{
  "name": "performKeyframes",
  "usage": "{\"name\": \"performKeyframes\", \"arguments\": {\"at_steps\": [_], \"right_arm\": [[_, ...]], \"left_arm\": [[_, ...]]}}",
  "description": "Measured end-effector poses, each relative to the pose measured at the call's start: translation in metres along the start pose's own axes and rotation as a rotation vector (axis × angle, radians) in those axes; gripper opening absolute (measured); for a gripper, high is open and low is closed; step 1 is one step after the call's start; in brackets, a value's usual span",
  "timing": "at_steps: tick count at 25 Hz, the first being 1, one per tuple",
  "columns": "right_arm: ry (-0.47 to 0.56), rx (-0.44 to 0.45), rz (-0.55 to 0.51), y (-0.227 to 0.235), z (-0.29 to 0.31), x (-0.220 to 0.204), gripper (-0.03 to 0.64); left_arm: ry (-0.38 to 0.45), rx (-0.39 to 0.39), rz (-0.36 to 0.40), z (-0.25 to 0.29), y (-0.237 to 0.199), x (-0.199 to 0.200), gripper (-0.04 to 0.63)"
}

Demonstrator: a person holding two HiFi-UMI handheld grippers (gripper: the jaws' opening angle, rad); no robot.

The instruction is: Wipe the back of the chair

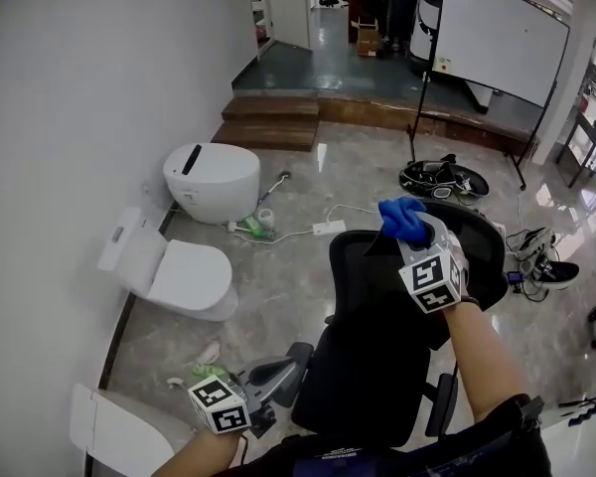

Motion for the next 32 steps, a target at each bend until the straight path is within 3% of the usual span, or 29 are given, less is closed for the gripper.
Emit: {"name": "performKeyframes", "arguments": {"at_steps": [5,10,17,20,26,32], "right_arm": [[-0.122,-0.059,0.086,0.025,-0.031,-0.052,0.118],[-0.225,-0.09,0.107,0.048,-0.077,-0.103,0.118],[-0.306,-0.145,0.126,0.071,-0.134,-0.135,0.118],[-0.267,-0.136,0.088,0.057,-0.129,-0.12,0.118],[-0.087,-0.006,-0.016,0.0,-0.055,-0.039,0.118],[-0.017,0.036,-0.017,-0.035,0.001,0.019,0.118]], "left_arm": [[-0.023,-0.028,0.011,0.019,0.01,-0.003,0.003],[-0.054,-0.076,0.023,0.05,0.028,-0.009,0.003],[-0.08,-0.149,0.039,0.079,0.048,-0.016,0.003],[-0.058,-0.137,0.019,0.069,0.042,-0.018,0.003],[-0.008,-0.073,0.001,0.029,0.026,-0.016,0.003],[0.036,0.011,0.004,-0.028,0.002,-0.008,0.003]]}}
Point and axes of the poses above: the fingertips, and each gripper's own axes: z forward along the fingers, y to its right, x out of its top, the point moved 8 cm from there along -z, backward along the fingers, and after that the axes turned 15 degrees about -z, right-handed, at the moved point
